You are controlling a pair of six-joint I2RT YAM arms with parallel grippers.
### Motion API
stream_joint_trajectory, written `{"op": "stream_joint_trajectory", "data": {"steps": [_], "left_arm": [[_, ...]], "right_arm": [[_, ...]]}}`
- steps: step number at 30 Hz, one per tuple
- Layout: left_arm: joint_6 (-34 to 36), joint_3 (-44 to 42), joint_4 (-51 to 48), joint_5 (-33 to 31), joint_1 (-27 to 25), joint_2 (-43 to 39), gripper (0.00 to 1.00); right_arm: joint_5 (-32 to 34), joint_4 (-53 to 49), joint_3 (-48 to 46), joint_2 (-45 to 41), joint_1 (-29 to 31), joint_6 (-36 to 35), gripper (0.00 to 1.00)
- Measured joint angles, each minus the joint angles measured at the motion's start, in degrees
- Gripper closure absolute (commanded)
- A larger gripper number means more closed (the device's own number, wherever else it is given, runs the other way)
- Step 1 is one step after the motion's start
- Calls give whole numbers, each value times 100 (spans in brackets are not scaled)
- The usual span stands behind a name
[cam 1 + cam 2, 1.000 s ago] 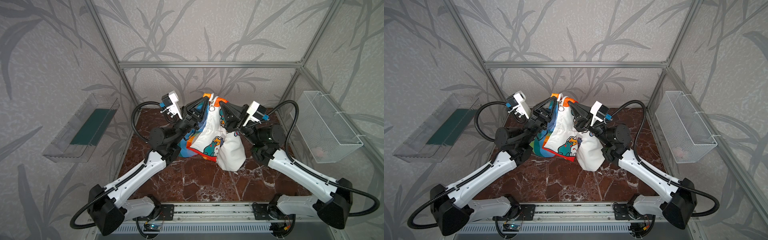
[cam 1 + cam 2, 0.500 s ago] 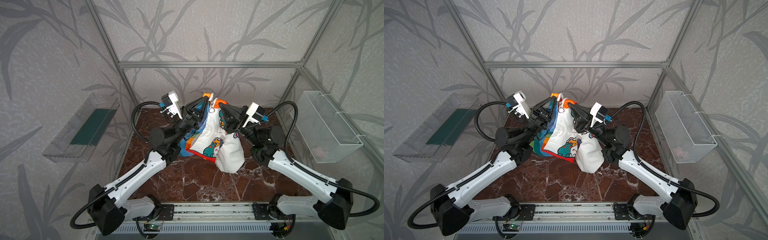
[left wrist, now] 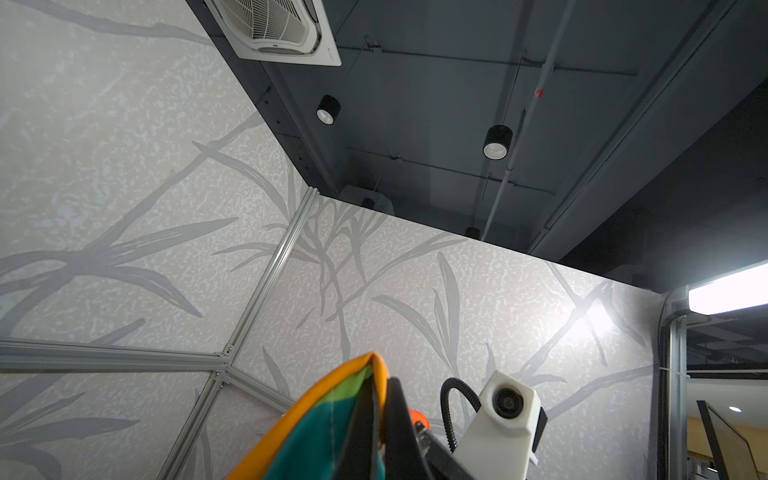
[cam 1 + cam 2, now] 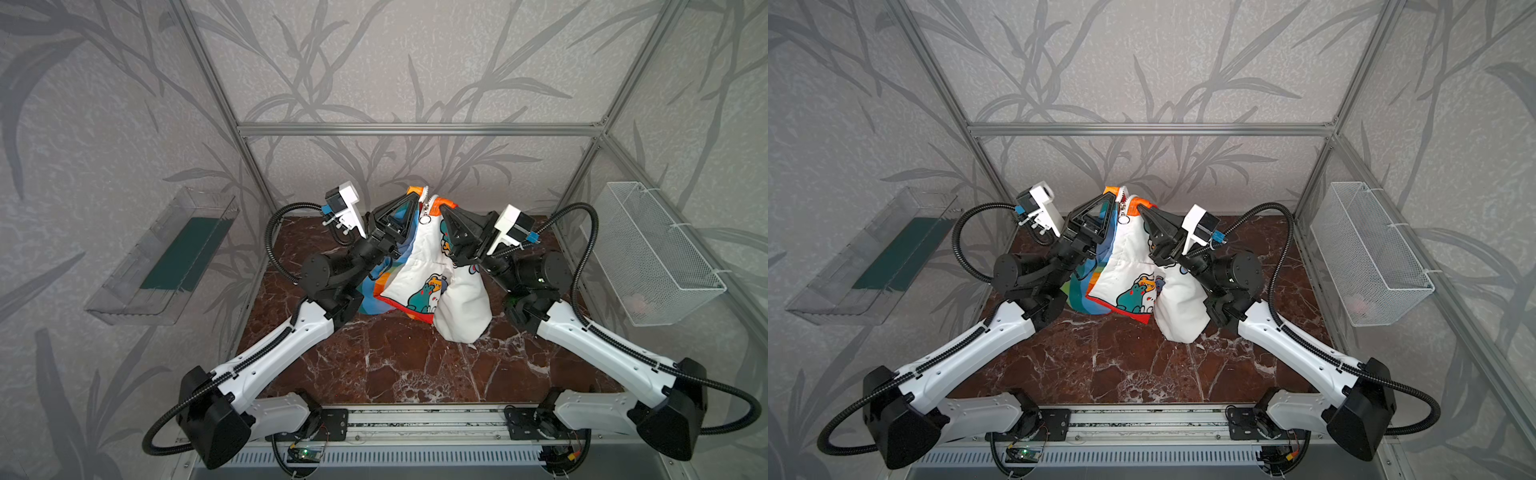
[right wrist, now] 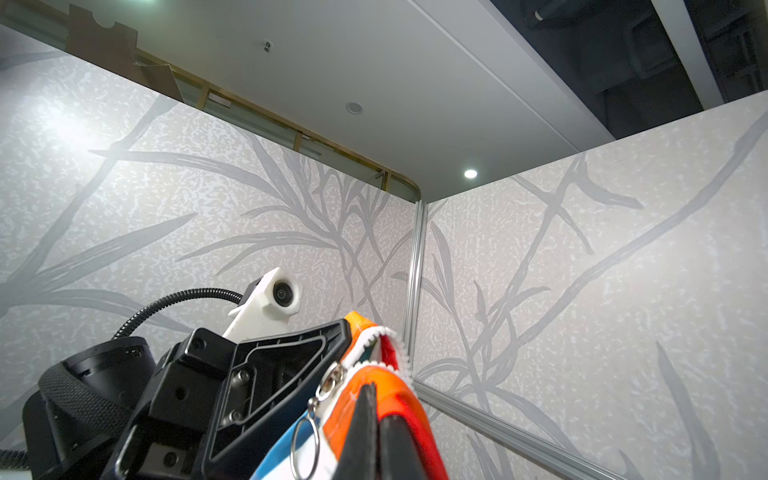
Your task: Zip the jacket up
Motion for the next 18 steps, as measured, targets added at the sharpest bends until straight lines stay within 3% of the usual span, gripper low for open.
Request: {"op": "stream_joint_trajectory", "data": {"steps": [18], "left_arm": [[0, 0, 2, -2, 0, 0, 100]], "right_arm": [[24, 24, 0, 22, 0, 122, 100]]}}
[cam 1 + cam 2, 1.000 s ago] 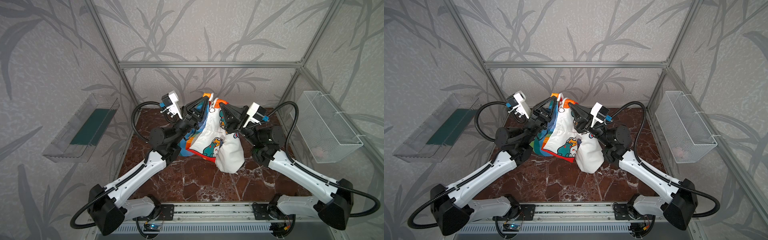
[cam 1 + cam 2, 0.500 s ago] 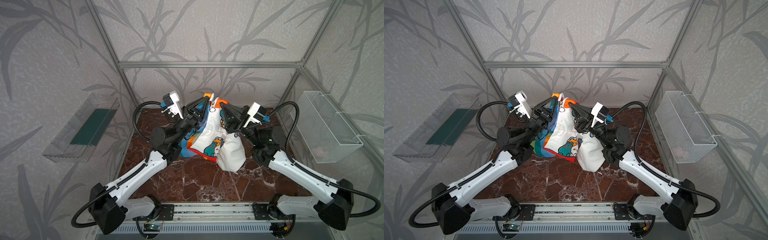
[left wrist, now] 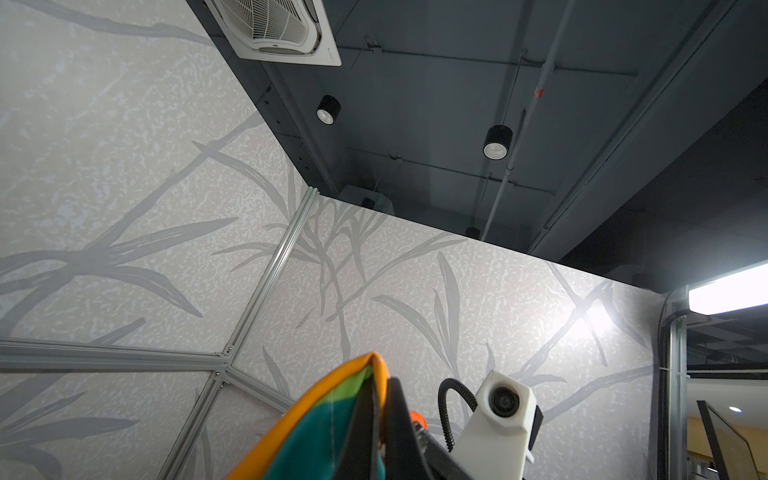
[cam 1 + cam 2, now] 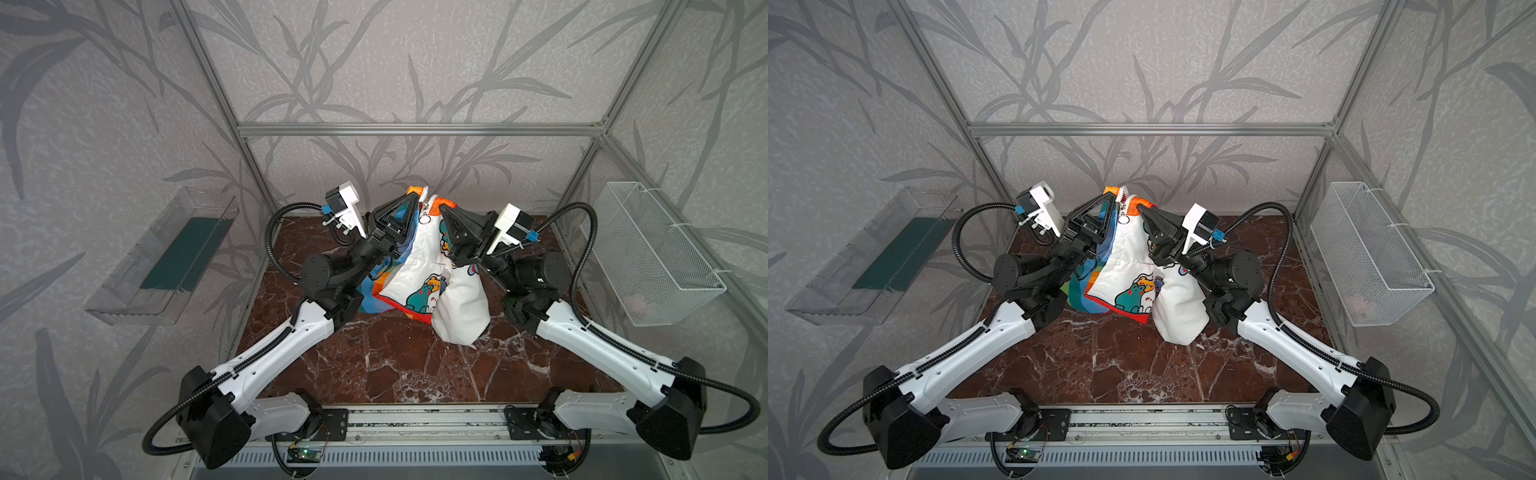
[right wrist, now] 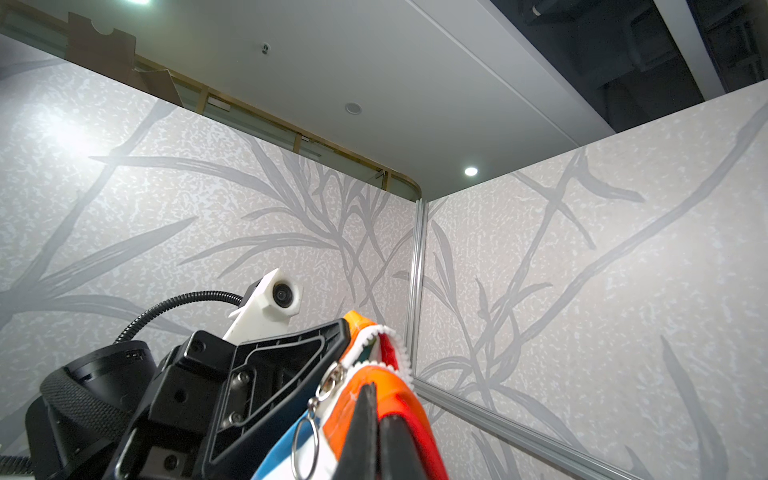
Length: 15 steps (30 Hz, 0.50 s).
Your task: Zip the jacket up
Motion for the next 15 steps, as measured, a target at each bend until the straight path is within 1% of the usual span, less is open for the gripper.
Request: {"op": "stream_joint_trajectory", "data": {"steps": [15], "left_arm": [[-4, 0, -2, 2, 0, 0, 100]], "right_arm": [[81, 50, 2, 61, 0, 63, 100]]}}
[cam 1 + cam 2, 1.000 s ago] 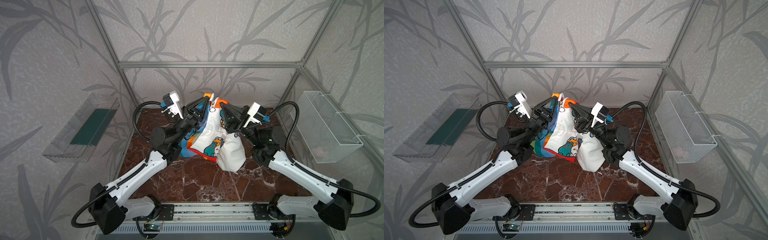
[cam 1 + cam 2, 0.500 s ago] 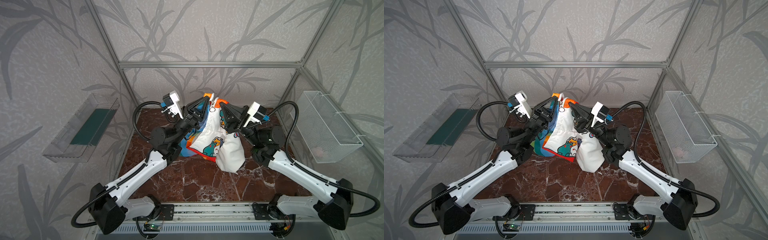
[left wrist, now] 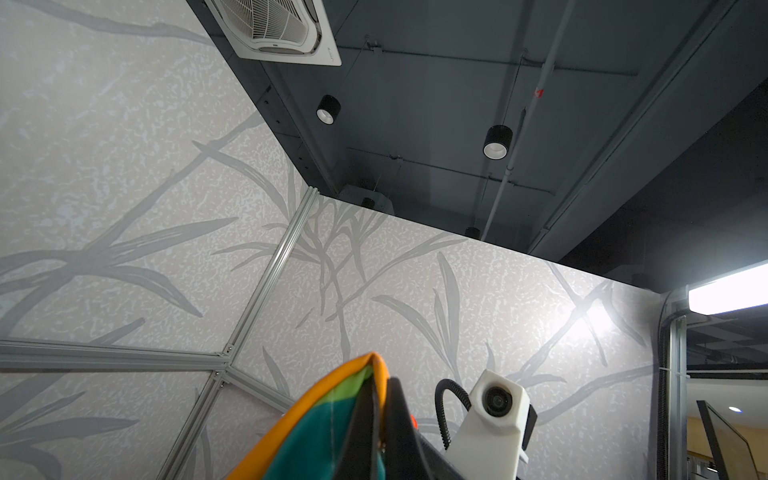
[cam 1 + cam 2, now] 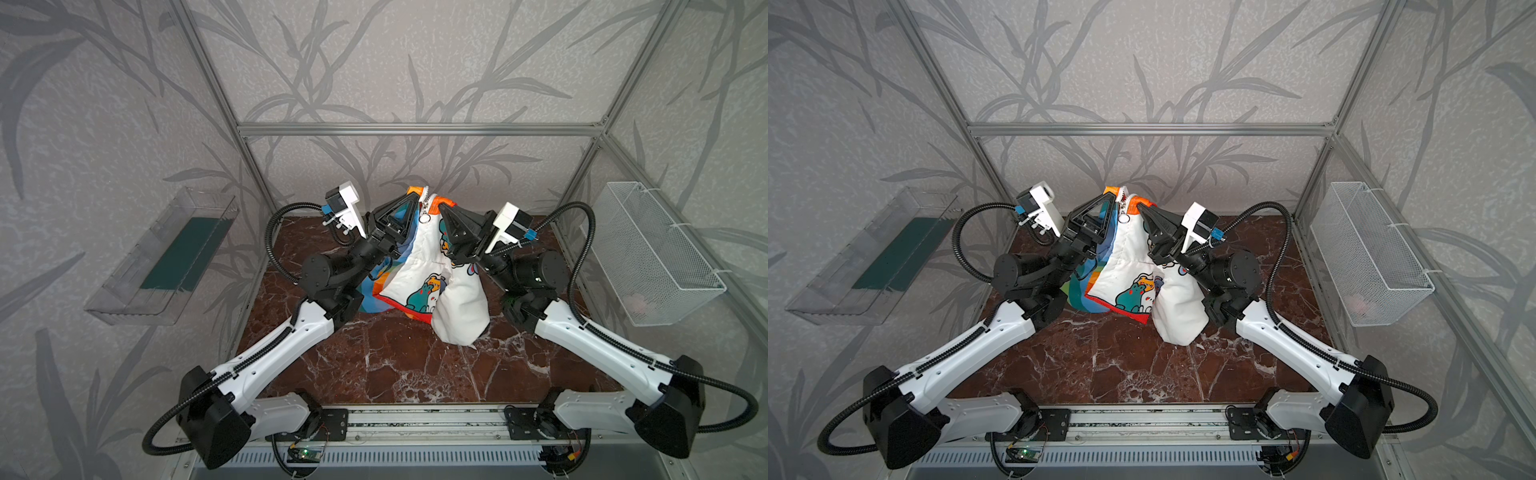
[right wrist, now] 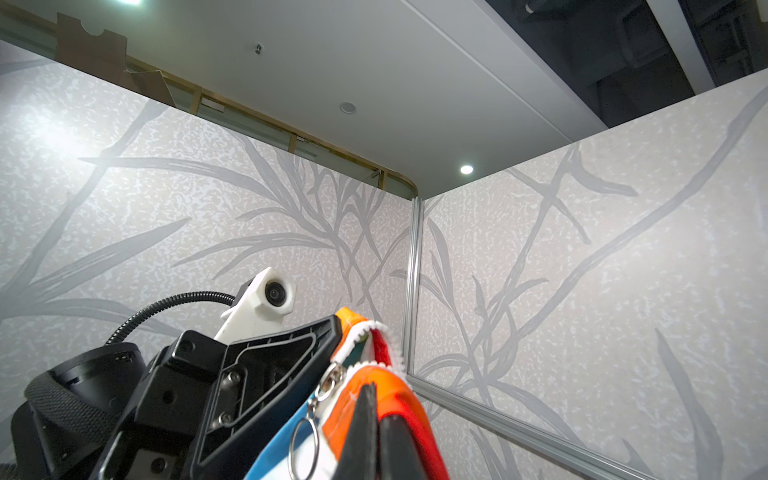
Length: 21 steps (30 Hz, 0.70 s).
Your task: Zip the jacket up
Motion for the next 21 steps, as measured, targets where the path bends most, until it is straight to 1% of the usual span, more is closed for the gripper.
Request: {"op": "stream_joint_trajectory", "data": {"steps": [21], "left_arm": [[-24, -46, 7, -11, -33, 0, 100]], "right_arm": [[57, 162, 98, 120, 0, 160, 100]]}}
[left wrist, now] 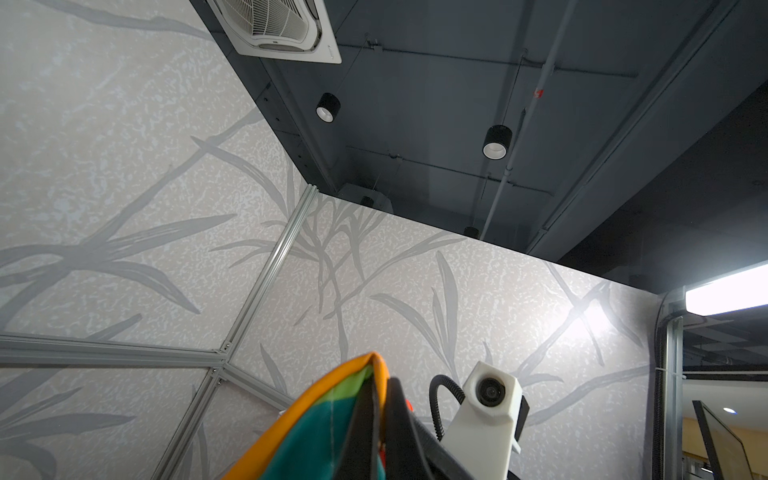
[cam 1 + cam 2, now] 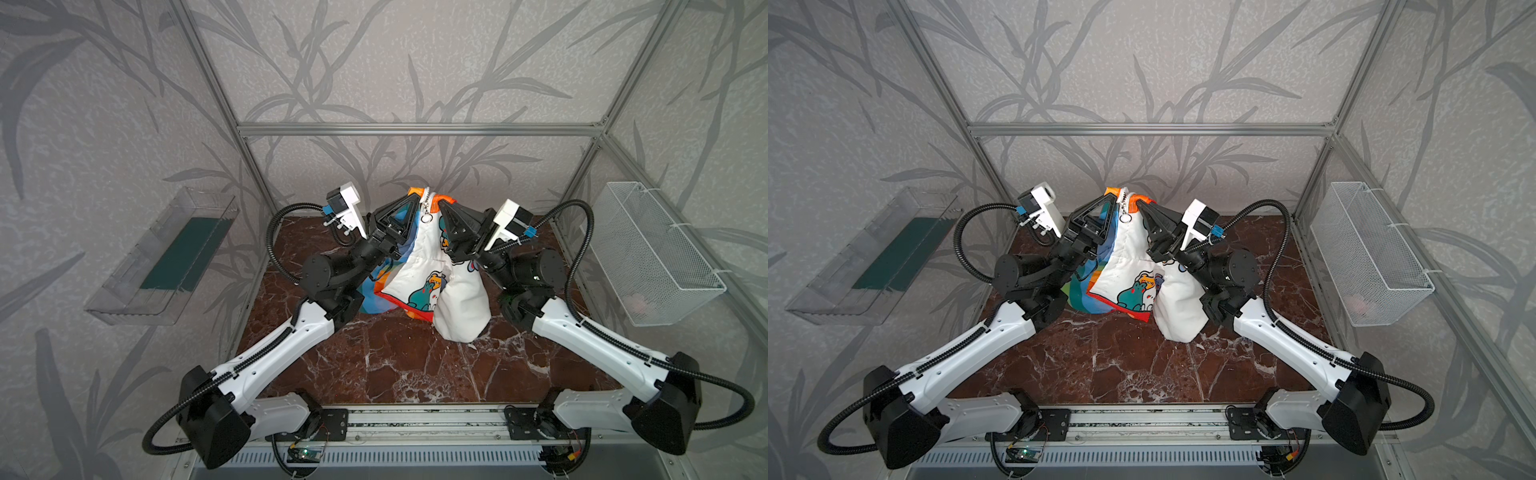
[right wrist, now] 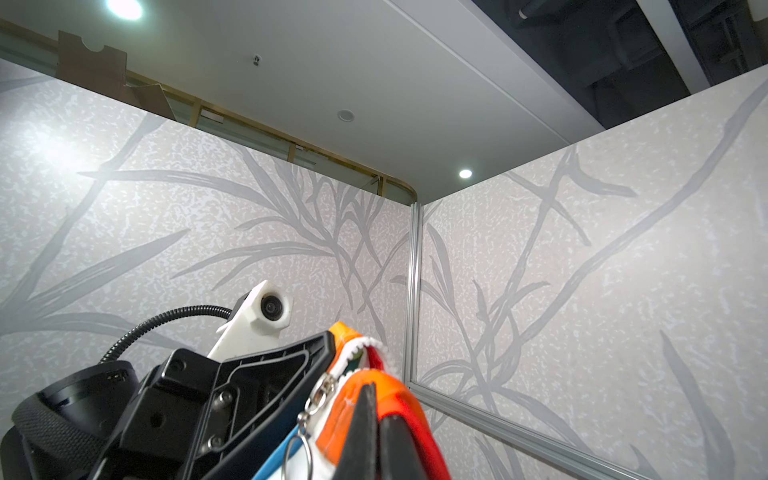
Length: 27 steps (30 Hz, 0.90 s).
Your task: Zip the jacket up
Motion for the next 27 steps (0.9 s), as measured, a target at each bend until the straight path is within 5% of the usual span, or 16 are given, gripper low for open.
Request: {"op": "stream_joint_trajectory", "data": {"steps": [27], "left_arm": [[245, -96, -4, -356, -61, -175, 100]], "right_arm": [[125, 236, -2, 63, 37, 103, 100]]}}
